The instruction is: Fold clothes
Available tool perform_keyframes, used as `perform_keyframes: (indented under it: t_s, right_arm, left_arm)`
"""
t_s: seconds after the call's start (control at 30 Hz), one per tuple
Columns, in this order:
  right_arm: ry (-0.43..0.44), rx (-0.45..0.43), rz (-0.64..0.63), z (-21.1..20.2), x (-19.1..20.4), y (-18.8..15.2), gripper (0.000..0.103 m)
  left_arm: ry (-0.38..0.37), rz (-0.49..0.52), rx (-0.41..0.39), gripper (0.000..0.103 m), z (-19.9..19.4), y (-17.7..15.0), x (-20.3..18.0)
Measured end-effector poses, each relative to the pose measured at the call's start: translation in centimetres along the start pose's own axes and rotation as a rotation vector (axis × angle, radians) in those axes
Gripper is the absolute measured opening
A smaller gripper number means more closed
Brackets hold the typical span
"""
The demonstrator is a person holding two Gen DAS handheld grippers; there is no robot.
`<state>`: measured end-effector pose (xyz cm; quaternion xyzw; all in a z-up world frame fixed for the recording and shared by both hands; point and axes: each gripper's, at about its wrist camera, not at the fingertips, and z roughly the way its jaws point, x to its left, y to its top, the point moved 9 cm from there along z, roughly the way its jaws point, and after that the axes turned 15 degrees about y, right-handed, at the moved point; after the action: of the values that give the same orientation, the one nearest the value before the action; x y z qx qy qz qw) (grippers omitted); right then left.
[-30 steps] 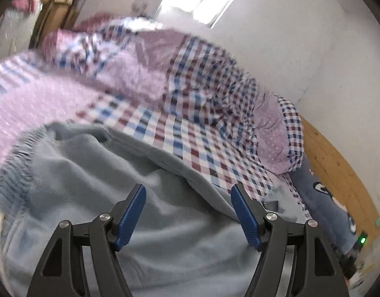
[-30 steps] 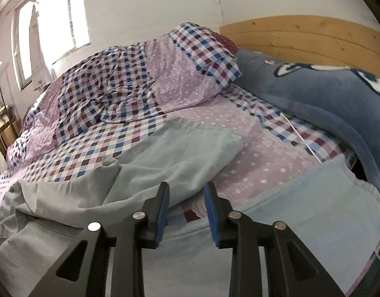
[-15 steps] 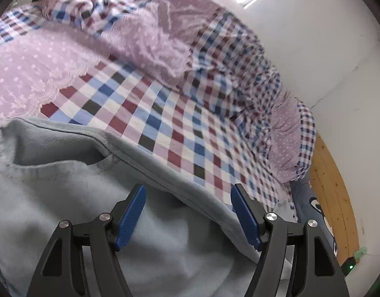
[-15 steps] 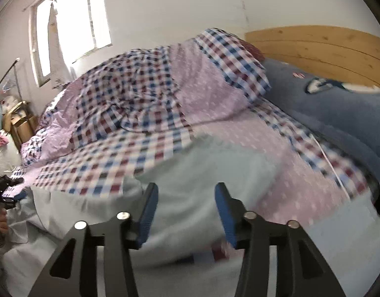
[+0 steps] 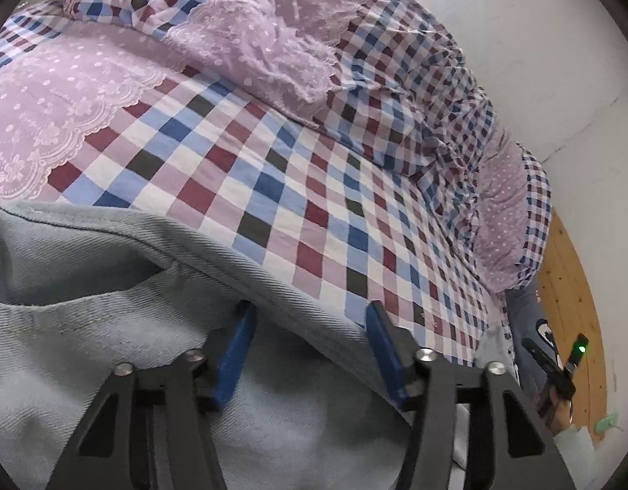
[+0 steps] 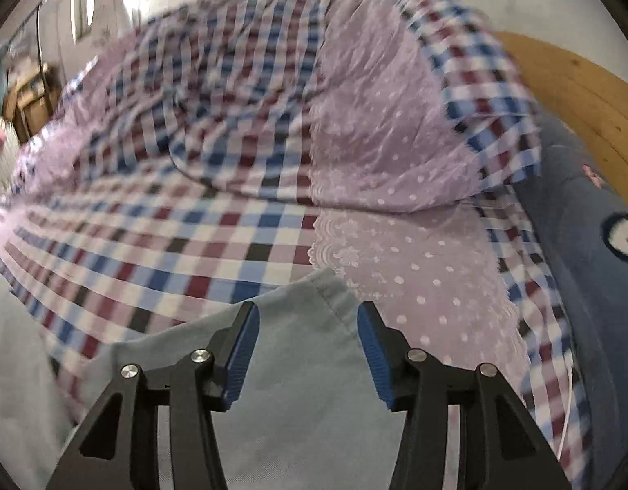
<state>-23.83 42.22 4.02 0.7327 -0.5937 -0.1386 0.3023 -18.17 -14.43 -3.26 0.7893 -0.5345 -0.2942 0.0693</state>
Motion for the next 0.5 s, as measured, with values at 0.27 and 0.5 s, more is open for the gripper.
perform_keyframes:
  t_s: [0.27,0.5]
  right_arm:
    - [-0.013,0.142,-0.029,6.2,-2.9,-0.2,0.052]
    - [0.091,0.136,-0.015,7.6,-2.7,-0.2,0.026]
  left_arm:
    - [0.016,-0.013,0.006,0.028,0.6,0.4,-0.1]
    - [0.062,-0.026,-0.016,0.011,1.4,1.4,0.0]
